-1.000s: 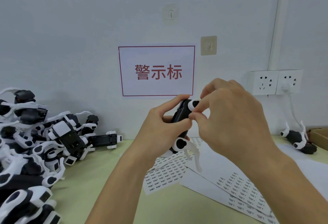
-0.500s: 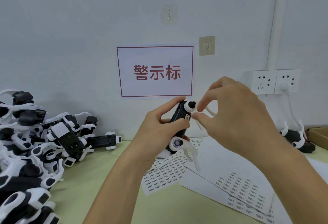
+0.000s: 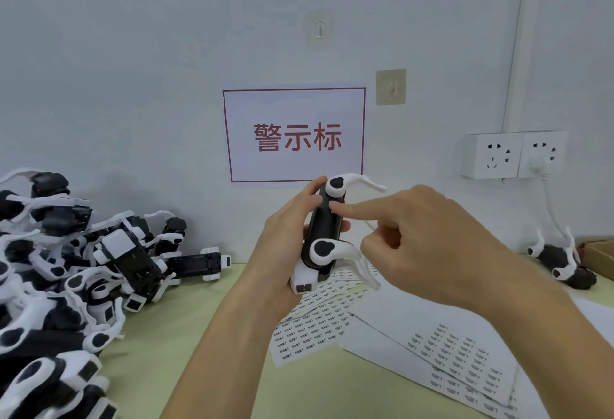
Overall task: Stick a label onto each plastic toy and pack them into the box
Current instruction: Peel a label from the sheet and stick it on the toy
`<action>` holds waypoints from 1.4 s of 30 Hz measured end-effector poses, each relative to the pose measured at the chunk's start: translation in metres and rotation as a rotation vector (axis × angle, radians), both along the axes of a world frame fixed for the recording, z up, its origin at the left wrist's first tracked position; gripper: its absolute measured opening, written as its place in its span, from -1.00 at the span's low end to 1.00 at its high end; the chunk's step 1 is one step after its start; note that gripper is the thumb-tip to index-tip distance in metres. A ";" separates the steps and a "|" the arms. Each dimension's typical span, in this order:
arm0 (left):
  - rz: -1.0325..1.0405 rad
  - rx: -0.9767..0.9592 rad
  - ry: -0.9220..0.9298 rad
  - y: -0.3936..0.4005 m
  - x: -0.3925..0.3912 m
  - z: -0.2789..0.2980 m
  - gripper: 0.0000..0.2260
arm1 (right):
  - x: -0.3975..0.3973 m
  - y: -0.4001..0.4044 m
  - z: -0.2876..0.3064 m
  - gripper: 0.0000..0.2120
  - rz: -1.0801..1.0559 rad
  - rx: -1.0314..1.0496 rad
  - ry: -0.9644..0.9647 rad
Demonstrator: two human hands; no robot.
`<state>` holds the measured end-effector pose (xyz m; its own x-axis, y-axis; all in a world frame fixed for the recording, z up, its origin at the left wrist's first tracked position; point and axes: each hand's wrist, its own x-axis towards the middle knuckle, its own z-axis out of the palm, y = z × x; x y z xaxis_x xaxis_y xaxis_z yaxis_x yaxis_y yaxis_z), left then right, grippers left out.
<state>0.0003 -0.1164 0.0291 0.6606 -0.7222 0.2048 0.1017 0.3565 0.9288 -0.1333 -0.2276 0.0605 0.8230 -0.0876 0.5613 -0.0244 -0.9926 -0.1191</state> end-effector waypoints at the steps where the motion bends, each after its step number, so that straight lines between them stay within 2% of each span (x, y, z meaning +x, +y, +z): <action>1: 0.006 -0.001 -0.001 0.000 0.000 0.000 -0.74 | 0.000 0.001 0.000 -0.47 -0.003 -0.007 0.021; 5: 0.013 -0.011 0.024 0.000 0.001 -0.002 -0.75 | 0.000 -0.001 0.001 -0.49 0.028 0.022 0.065; 10: -0.037 -0.069 0.065 -0.001 0.001 -0.004 -0.71 | 0.001 -0.007 0.000 -0.49 0.149 0.181 0.056; 14: -0.055 -0.076 0.082 0.000 0.002 -0.003 -0.73 | 0.004 -0.011 -0.001 -0.42 0.118 0.146 -0.018; 18: -0.088 -0.102 0.096 0.000 0.002 -0.002 -0.73 | 0.008 -0.012 -0.008 -0.37 0.117 0.125 0.072; 22: -0.105 -0.153 0.094 -0.001 0.003 -0.005 -0.66 | 0.011 -0.014 -0.010 -0.41 0.174 0.191 0.095; 25: -0.090 -0.191 0.072 -0.001 0.004 -0.006 -0.63 | 0.012 -0.015 -0.009 -0.52 0.259 0.242 0.076; 29: 0.000 -0.176 0.039 0.003 0.007 -0.006 -0.57 | 0.012 -0.020 -0.009 -0.59 0.239 0.263 -0.066; 32: 0.080 -0.079 -0.067 0.003 0.006 -0.007 -0.61 | 0.014 -0.023 -0.008 -0.69 0.144 0.303 -0.290; 34: 0.127 0.015 -0.228 0.002 0.003 -0.008 -0.69 | 0.015 -0.023 -0.007 -0.73 0.049 0.271 -0.340; 38: 0.093 0.142 -0.531 0.002 -0.003 -0.008 -0.66 | 0.017 -0.025 -0.009 -0.64 0.012 0.307 -0.172; 40: 0.049 0.143 -0.614 0.001 -0.007 -0.007 -0.65 | 0.016 -0.026 -0.011 -0.61 0.068 0.378 -0.049; 42: 0.032 0.155 -0.672 0.001 -0.008 -0.005 -0.63 | 0.012 -0.027 -0.009 -0.68 0.155 0.453 0.005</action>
<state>-0.0079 -0.1152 0.0237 0.4479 -0.7585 0.4733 -0.5220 0.2080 0.8272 -0.1212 -0.2542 0.0512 0.8482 -0.1986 0.4910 0.1177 -0.8331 -0.5405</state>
